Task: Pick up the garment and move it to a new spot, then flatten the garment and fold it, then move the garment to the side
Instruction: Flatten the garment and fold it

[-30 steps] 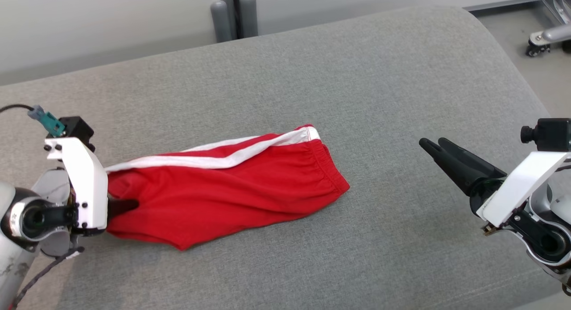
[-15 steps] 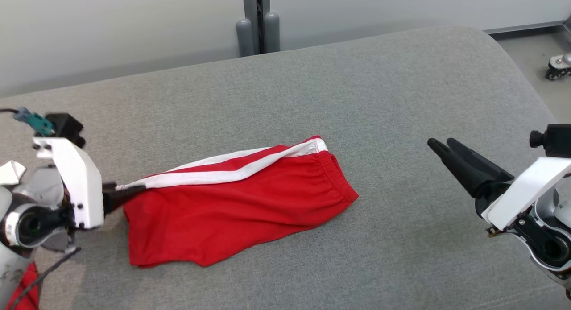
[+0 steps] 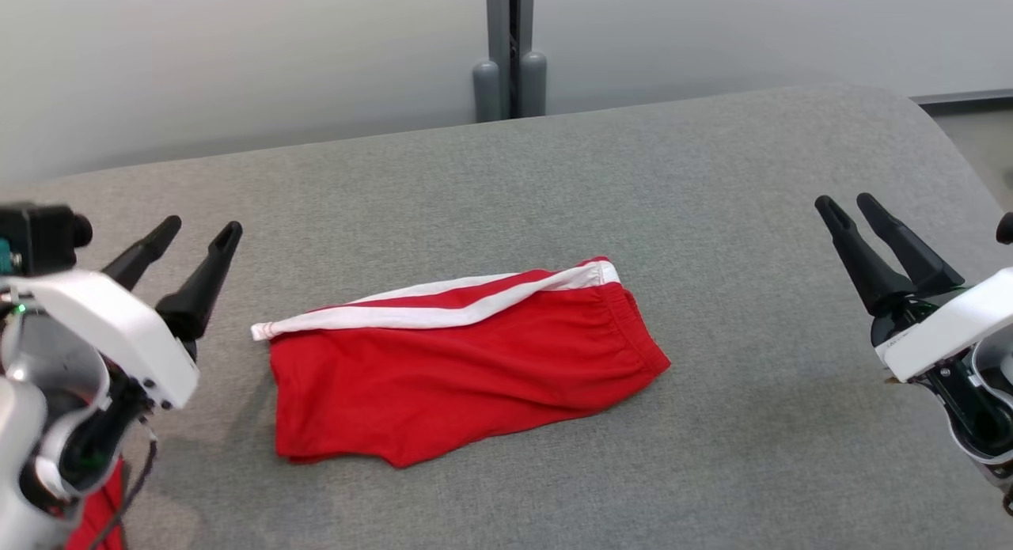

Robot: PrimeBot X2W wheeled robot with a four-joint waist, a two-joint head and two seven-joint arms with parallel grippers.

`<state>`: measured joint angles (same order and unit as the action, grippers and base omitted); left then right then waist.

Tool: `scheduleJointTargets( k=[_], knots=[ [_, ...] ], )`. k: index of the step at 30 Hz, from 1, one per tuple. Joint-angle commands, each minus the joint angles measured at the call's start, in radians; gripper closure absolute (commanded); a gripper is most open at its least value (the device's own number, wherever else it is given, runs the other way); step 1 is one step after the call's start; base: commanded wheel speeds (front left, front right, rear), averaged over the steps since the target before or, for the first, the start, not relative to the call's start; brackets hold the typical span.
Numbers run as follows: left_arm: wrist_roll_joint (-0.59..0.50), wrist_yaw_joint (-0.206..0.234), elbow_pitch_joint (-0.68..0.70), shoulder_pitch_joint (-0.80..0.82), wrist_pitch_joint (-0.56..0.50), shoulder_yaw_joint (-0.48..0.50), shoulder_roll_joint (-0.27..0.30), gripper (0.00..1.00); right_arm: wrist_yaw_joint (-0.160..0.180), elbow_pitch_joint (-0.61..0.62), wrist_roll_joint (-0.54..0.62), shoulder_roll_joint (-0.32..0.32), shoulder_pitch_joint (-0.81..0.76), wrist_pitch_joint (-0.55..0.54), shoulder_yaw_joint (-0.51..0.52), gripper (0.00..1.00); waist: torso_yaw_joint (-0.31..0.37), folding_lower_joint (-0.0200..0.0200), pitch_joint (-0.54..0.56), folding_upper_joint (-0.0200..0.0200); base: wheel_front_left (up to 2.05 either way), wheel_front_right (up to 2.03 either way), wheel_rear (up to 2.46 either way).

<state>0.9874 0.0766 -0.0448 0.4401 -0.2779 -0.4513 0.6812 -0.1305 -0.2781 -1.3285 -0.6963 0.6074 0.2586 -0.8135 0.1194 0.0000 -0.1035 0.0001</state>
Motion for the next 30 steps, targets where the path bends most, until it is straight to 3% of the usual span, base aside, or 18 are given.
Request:
scheduleJointTargets(
  k=[1,10,15,20,24,30],
  knots=[
    [-0.017,0.026,0.028,-0.049,0.059,0.017,-0.009,0.00,-0.001,-0.006,0.038,0.027,-0.032,0.008,0.051,0.00,-0.017,0.0000,0.012,-0.0001,0.00,0.00,0.00],
    [-0.133,0.158,0.117,-0.256,0.380,0.072,-0.075,0.00,-0.001,-0.011,0.263,0.179,-0.216,0.007,0.327,0.00,-0.075,0.0000,0.043,-0.0001,0.00,0.00,0.00],
    [-0.175,0.204,0.105,-0.337,0.493,0.078,-0.128,0.00,-0.001,-0.013,0.434,0.278,-0.311,0.008,0.497,0.00,-0.097,0.0000,0.061,-0.0001,0.00,0.00,0.00],
    [-0.234,0.241,0.098,-0.388,0.537,0.108,-0.182,0.00,-0.001,-0.001,0.575,0.359,-0.376,0.008,0.609,0.00,-0.107,0.0000,0.067,-0.0001,0.00,0.00,0.00],
    [-0.326,0.241,0.106,-0.420,0.544,0.132,-0.247,0.00,-0.001,-0.002,0.700,0.416,-0.431,0.008,0.636,0.00,-0.113,0.0000,0.059,-0.0001,0.00,0.00,0.00],
    [-0.446,0.187,0.105,-0.438,0.544,0.176,-0.342,0.00,-0.001,-0.027,0.776,0.431,-0.411,-0.015,0.597,0.00,-0.117,0.0000,0.022,-0.0001,0.00,0.00,0.00]
  ],
)
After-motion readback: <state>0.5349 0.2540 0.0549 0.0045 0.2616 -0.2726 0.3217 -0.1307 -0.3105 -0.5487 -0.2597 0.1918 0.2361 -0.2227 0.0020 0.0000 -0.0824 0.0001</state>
